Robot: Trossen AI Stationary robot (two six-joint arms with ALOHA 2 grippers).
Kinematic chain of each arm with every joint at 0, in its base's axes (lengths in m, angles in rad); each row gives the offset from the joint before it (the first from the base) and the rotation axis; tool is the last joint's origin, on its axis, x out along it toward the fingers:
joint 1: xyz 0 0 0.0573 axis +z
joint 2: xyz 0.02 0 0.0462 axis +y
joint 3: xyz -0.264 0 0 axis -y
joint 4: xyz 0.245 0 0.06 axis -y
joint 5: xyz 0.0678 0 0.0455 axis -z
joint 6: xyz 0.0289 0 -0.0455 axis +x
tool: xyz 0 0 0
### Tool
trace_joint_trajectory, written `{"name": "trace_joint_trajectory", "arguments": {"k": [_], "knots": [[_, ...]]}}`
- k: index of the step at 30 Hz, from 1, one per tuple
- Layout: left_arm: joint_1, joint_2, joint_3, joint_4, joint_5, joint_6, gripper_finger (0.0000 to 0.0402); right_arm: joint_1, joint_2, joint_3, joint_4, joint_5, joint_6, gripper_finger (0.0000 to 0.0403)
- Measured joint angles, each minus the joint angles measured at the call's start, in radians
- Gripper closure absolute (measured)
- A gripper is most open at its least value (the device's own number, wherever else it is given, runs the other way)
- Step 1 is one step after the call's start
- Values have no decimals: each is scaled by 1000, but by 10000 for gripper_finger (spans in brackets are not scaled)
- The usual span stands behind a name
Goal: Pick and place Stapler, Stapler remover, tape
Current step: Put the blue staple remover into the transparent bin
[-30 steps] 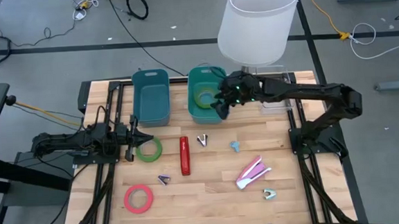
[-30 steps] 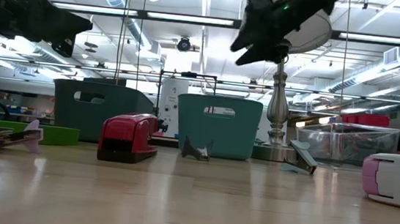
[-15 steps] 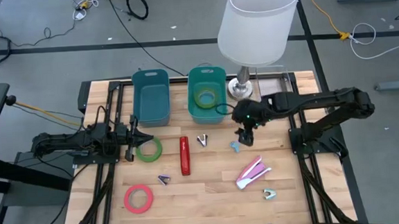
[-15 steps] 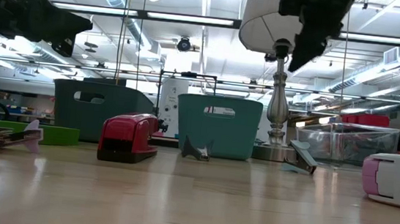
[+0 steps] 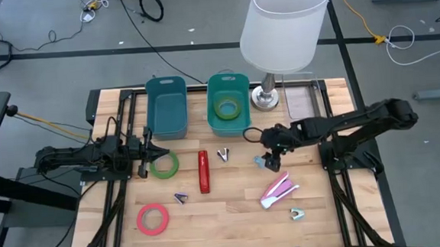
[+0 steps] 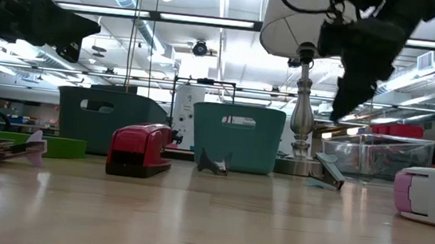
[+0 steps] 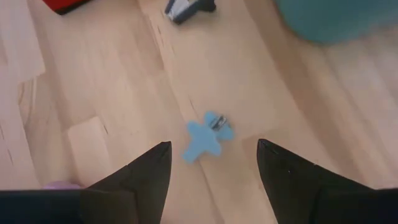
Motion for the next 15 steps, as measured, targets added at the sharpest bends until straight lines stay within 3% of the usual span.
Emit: {"name": "trace_joint_trajectory", "arguments": {"k": [15], "knots": [[0, 0, 0, -3, 0, 0, 399, -2, -117, -355, 436, -54, 244, 168]]}}
